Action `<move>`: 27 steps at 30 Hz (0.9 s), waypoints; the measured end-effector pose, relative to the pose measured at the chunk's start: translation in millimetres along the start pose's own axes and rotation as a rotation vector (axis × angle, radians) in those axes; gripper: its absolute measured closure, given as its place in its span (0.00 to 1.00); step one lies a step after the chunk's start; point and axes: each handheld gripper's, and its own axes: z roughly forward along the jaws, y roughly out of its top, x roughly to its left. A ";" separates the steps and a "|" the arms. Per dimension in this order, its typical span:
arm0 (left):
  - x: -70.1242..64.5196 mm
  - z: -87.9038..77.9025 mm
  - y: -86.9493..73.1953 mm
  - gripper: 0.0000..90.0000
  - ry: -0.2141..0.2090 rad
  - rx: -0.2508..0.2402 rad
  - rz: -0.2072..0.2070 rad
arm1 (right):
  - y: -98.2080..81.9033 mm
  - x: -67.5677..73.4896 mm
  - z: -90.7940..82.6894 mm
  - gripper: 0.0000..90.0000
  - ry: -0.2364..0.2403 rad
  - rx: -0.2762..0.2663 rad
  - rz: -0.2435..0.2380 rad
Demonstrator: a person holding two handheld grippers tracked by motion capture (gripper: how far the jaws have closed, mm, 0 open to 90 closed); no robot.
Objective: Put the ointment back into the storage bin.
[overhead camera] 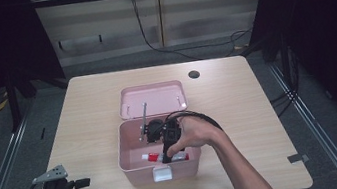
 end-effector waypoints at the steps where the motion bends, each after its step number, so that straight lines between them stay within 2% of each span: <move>1: -0.2 0.0 0.0 0.25 0.001 0.000 -0.002 | 0.0 -1.4 0.9 0.79 0.001 0.005 -0.006; 13: -0.1 -0.1 -0.1 0.25 0.001 -0.001 -0.001 | 2.2 -1.2 13.9 0.79 0.027 0.027 -0.023; 14: -0.2 -0.1 -0.1 0.25 0.000 -0.001 -0.002 | 2.3 -2.4 14.9 0.79 0.027 0.029 -0.041; 17: -0.1 -0.2 -0.1 0.25 0.000 -0.002 0.000 | 3.1 -2.6 16.3 0.79 0.028 0.037 -0.027; 24: -0.7 -0.5 0.1 0.25 -0.001 -0.004 0.003 | 5.0 -2.1 21.7 0.79 0.044 0.053 -0.038; 27: -0.7 -0.6 0.1 0.25 -0.002 -0.006 0.003 | 5.0 -3.5 23.3 0.79 0.053 0.052 -0.056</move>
